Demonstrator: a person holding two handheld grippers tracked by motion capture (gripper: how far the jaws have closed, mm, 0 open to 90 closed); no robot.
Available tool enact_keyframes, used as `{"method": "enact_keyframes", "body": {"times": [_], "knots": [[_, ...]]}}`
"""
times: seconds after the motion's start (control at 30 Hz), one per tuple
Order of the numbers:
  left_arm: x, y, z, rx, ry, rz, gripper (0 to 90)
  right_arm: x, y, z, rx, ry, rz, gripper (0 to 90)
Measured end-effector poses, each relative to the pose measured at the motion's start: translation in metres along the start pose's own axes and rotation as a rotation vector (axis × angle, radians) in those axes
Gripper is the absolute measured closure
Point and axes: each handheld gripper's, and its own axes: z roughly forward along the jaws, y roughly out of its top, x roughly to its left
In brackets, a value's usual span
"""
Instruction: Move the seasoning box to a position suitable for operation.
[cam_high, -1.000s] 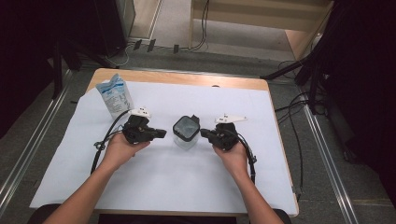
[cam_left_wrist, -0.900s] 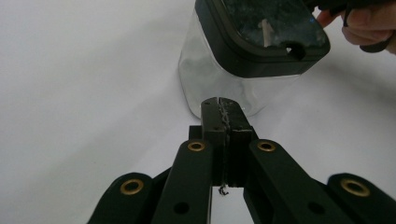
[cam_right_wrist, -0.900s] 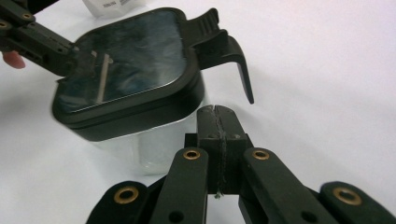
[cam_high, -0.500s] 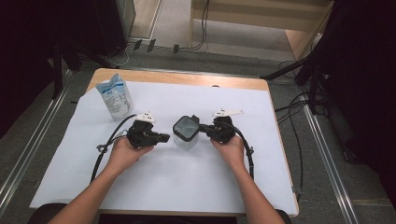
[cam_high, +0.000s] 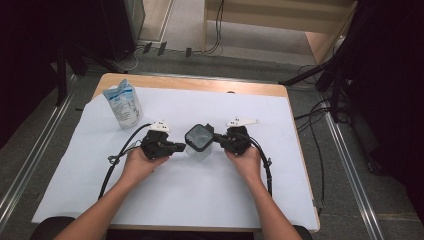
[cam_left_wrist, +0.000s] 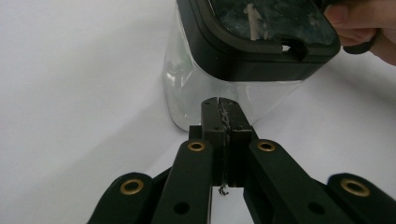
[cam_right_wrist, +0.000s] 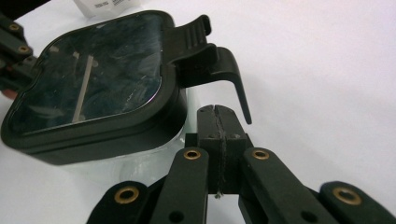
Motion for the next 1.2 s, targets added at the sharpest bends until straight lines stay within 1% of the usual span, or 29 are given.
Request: {"method": "enact_keyframes", "body": {"times": [0.1, 0.13, 0.2, 0.23, 0.27, 0.3, 0.37, 0.4, 0.57, 0.77, 0.8, 0.87, 0.93, 1.0, 1.1, 1.13, 1.17, 1.2], "knots": [[0.004, 0.000, -0.001, -0.002, 0.009, -0.006, 90.0, 0.003, -0.001, -0.001, 0.004, 0.009, -0.004, 90.0], [0.004, 0.000, -0.001, -0.005, 0.009, -0.015, 90.0, 0.005, -0.001, -0.001, 0.002, 0.010, -0.005, 90.0], [0.005, 0.000, -0.001, -0.006, 0.007, -0.014, 90.0, 0.007, -0.002, -0.002, 0.006, 0.010, 0.004, 90.0], [0.007, -0.001, 0.000, -0.005, 0.013, -0.014, 90.0, 0.008, -0.003, -0.002, 0.003, 0.015, 0.001, 90.0], [0.007, -0.001, 0.001, -0.007, 0.007, -0.018, 90.0, 0.009, -0.003, -0.003, 0.006, 0.014, 0.007, 90.0], [0.008, -0.001, 0.001, 0.004, 0.010, -0.012, 90.0, 0.010, -0.004, -0.003, 0.006, 0.014, 0.005, 90.0], [0.009, -0.001, 0.002, -0.001, 0.006, -0.011, 90.0, 0.012, -0.005, -0.005, 0.003, 0.012, 0.009, 90.0], [0.009, 0.000, 0.002, -0.001, 0.007, -0.011, 90.0, 0.013, -0.006, -0.006, 0.006, 0.012, 0.022, 90.0], [0.012, 0.002, 0.004, 0.001, 0.001, -0.009, 90.0, 0.016, -0.009, -0.011, 0.009, 0.015, 0.032, 90.0], [0.014, 0.005, 0.006, 0.002, 0.000, -0.008, 90.0, 0.022, -0.013, -0.016, 0.014, 0.020, 0.031, 90.0], [0.015, 0.005, 0.007, -0.002, -0.002, -0.008, 90.0, 0.023, -0.014, -0.017, 0.018, 0.019, 0.039, 90.0], [0.015, 0.006, 0.007, -0.003, 0.001, -0.005, 90.0, 0.024, -0.015, -0.017, 0.016, 0.022, 0.034, 90.0], [0.017, 0.007, 0.007, 0.000, -0.001, -0.005, 90.0, 0.025, -0.016, -0.019, 0.021, 0.023, 0.033, 90.0], [0.018, 0.007, 0.009, -0.009, -0.013, -0.012, 90.0, 0.026, -0.017, -0.019, 0.023, 0.027, 0.038, 90.0], [0.019, 0.007, 0.009, -0.012, -0.010, -0.008, 90.0, 0.027, -0.017, -0.020, 0.022, 0.032, 0.045, 90.0], [0.020, 0.010, 0.011, -0.003, -0.009, 0.012, 90.0, 0.027, -0.018, -0.021, 0.026, 0.034, 0.051, 90.0], [0.021, 0.012, 0.011, 0.000, -0.007, 0.023, 90.0, 0.028, -0.018, -0.021, 0.028, 0.033, 0.051, 90.0], [0.022, 0.013, 0.011, -0.006, -0.015, 0.021, 90.0, 0.028, -0.017, -0.021, 0.028, 0.033, 0.044, 90.0]]}}
